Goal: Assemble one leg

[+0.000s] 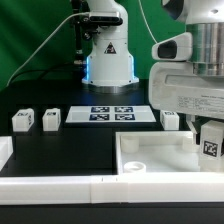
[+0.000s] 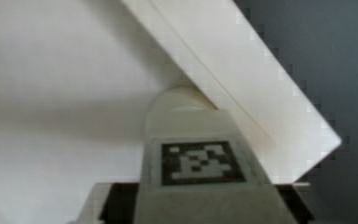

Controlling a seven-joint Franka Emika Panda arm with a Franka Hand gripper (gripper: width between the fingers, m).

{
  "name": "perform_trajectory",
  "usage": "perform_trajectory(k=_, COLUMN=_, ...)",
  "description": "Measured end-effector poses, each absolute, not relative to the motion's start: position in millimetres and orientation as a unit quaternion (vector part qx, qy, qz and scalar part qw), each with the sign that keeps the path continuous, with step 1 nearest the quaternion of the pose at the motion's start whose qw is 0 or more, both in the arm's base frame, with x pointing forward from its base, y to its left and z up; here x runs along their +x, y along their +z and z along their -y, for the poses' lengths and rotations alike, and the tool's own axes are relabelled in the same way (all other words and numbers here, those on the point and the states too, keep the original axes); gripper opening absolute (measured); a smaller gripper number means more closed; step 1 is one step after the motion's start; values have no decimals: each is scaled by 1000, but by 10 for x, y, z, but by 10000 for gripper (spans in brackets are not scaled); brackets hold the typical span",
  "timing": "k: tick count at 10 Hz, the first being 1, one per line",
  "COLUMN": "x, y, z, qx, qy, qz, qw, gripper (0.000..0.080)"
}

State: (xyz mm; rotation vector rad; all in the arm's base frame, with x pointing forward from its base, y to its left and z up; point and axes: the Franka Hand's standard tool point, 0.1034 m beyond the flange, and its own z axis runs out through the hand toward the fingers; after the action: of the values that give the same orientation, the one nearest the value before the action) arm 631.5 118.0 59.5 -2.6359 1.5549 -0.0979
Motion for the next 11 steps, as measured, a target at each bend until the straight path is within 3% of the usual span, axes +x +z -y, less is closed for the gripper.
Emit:
perform_trajectory(k=2, x=6304, y=590, z=-1185, qx=-765, qy=-16, qz=-642, qw=60, gripper=290)
perform_trajectory(k=5, x=6302, y=586, z=-1205, qx=-644, qy=6, qz=-761, qw=73, gripper=290)
perform_trajectory(k=9, x=6300, y=589, z=-1163, qx=-566, qy=6, qz=-822, qw=69, gripper=290)
perform_trajectory(k=10, x=6298, y=587, z=-1172, qx=-568, qy=6, qz=-820, qw=69, gripper=347)
perform_trajectory(k=11, x=6298, y=587, z=-1174, qx=-568, qy=6, qz=-820, qw=69, gripper=536)
